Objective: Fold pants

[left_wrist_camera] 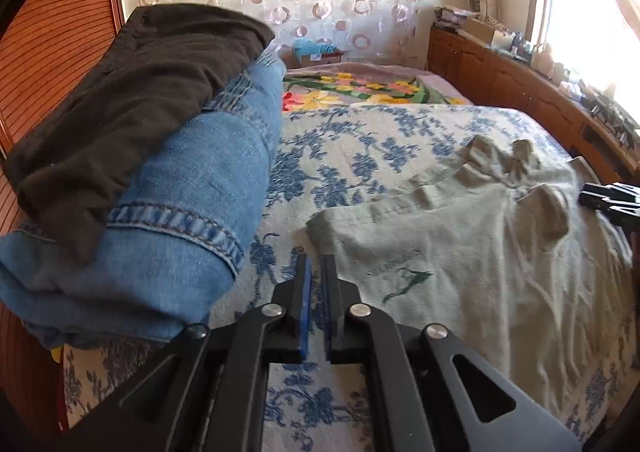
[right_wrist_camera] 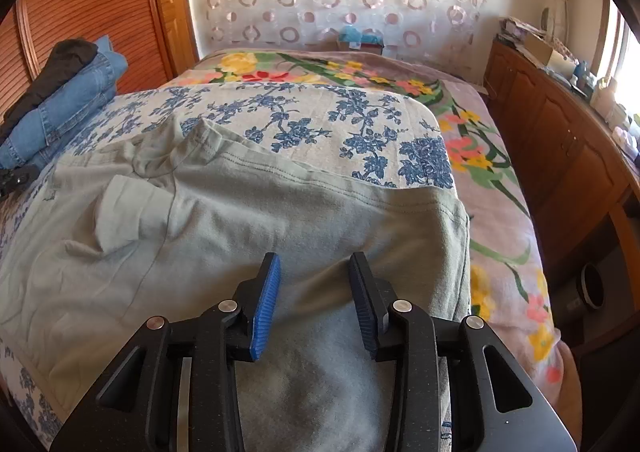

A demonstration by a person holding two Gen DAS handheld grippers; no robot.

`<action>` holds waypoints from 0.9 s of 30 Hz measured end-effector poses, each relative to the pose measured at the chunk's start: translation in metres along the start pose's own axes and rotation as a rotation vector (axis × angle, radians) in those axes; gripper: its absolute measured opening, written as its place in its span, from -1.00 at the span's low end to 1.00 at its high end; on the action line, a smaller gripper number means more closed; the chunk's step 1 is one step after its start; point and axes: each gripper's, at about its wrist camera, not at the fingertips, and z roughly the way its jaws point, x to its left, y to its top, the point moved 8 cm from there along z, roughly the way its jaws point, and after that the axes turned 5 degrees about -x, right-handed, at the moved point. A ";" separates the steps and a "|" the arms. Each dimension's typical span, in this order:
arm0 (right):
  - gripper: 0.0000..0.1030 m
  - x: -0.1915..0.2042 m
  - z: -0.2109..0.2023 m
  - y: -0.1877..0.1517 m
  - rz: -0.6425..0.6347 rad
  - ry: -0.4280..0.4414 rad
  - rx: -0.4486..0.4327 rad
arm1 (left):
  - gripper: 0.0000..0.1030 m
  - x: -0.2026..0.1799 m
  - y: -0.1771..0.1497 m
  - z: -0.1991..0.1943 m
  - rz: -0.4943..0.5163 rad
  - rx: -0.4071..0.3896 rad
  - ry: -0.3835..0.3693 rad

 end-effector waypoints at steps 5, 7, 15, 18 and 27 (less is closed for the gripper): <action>-0.29 -0.007 -0.010 -0.001 0.002 -0.017 -0.013 | -0.18 -0.017 0.000 -0.017 0.030 -0.040 -0.032; -0.28 -0.009 -0.022 -0.001 0.013 -0.016 -0.035 | -0.06 -0.024 -0.002 -0.023 0.041 -0.049 -0.042; -0.10 -0.001 -0.065 -0.019 0.035 -0.024 -0.076 | 0.37 -0.047 -0.018 -0.037 0.035 -0.048 -0.107; -0.09 0.003 -0.079 -0.029 0.045 -0.027 -0.087 | 0.37 -0.054 -0.025 -0.044 0.050 -0.056 -0.110; -0.07 0.010 -0.100 -0.060 0.068 -0.052 -0.094 | 0.37 -0.075 -0.048 -0.062 0.088 -0.054 -0.120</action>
